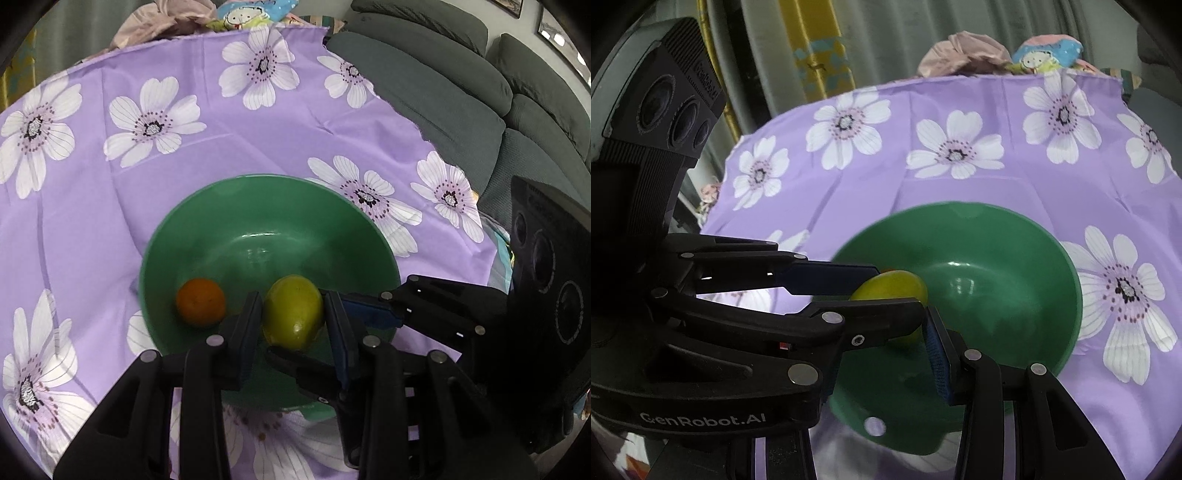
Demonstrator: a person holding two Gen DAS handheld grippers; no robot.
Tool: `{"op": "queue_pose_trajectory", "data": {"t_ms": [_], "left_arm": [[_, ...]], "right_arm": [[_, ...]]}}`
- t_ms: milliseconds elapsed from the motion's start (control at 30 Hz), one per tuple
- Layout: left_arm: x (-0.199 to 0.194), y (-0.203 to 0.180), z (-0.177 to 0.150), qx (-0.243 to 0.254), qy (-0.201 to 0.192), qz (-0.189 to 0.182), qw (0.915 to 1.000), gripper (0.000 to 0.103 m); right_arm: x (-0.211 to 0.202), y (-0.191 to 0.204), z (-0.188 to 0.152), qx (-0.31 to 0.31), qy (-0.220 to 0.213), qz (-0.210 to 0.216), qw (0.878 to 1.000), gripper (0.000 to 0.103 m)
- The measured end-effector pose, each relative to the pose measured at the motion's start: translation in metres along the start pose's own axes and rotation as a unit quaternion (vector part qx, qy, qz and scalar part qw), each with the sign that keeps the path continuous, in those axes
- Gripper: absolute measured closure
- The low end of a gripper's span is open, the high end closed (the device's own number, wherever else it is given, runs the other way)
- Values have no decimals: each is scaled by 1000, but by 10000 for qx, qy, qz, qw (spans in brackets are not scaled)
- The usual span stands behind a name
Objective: Organize fruits
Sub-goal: 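Lower the pear-shaped fruit into the bowl and open the left gripper, then move the left gripper back to the fruits toward the mandarin orange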
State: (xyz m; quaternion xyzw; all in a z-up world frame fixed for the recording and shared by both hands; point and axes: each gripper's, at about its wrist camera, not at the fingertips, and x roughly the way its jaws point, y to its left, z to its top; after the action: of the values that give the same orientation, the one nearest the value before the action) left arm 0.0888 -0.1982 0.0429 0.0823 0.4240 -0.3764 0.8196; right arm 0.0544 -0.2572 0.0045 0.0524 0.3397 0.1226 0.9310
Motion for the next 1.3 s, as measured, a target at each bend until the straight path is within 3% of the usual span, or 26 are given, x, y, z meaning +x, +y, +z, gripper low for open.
{"op": "queue_pose_trajectory", "data": {"t_ms": [400,567,700,800,1033,1300], "left_arm": [[14,6,-6,-123,140,-56,9998,68],[11,6,-9,-144,116,148,9997,67],[1,3,-14,-22,2,456,9990,67],[-12,-1,-19,107,-189,727,9971,61],[-46,-9,-40,278,-537,1390,9885,50],[-76,-11,-69,289,-636,2198,9730,50]], "right_arm": [[9,-2,-3,-96,295,-166,9994,59],[7,-2,-2,-136,282,-222,9993,59],[1,-1,-6,-180,264,-333,9989,59],[-9,-2,-8,-153,198,-367,9990,59],[-33,10,-16,-195,60,-273,9994,59],[-47,31,-26,-371,74,-112,9992,52]]}}
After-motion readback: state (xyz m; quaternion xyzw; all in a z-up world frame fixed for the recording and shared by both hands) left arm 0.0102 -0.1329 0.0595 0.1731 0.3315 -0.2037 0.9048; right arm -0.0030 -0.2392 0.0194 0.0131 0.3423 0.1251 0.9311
